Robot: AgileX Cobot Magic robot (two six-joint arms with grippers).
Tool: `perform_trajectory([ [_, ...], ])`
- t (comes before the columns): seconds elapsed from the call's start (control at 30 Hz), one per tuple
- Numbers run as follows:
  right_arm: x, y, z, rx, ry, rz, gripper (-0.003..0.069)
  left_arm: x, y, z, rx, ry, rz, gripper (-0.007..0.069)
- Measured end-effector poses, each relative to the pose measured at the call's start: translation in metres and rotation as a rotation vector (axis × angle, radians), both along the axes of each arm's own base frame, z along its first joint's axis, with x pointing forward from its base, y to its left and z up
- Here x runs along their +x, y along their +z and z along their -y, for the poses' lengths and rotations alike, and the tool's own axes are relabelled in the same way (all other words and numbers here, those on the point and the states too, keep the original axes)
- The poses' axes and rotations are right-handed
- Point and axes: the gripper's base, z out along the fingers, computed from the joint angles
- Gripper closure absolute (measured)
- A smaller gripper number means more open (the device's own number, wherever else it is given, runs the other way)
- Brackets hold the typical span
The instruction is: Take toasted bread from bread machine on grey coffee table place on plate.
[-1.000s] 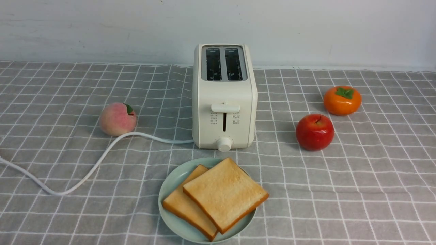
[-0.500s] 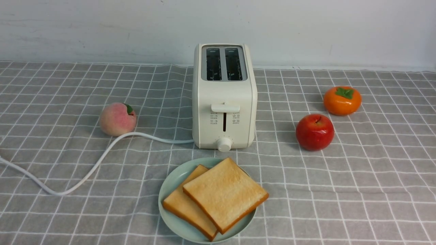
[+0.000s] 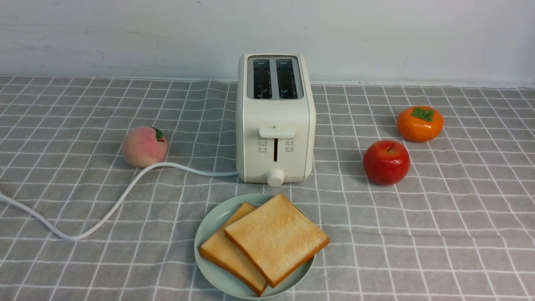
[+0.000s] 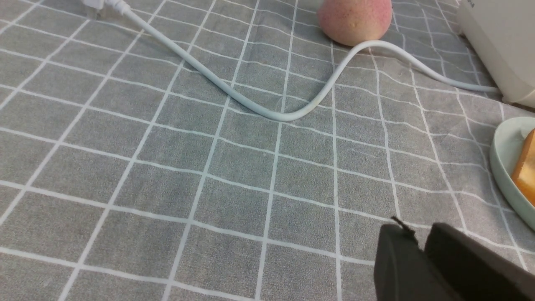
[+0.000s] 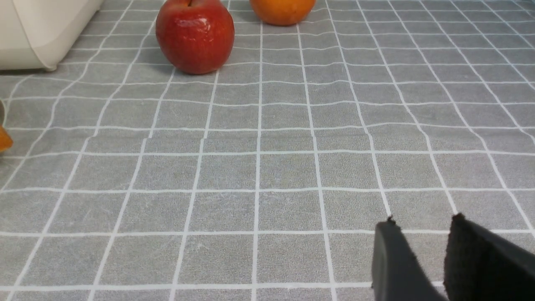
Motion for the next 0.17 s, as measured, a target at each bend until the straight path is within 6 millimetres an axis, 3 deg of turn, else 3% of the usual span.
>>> perform_trajectory([
  [0.17, 0.0, 0.0, 0.0, 0.0, 0.0, 0.0, 0.0448, 0.0, 0.0, 0.0, 0.0, 0.0, 0.0, 0.0529],
])
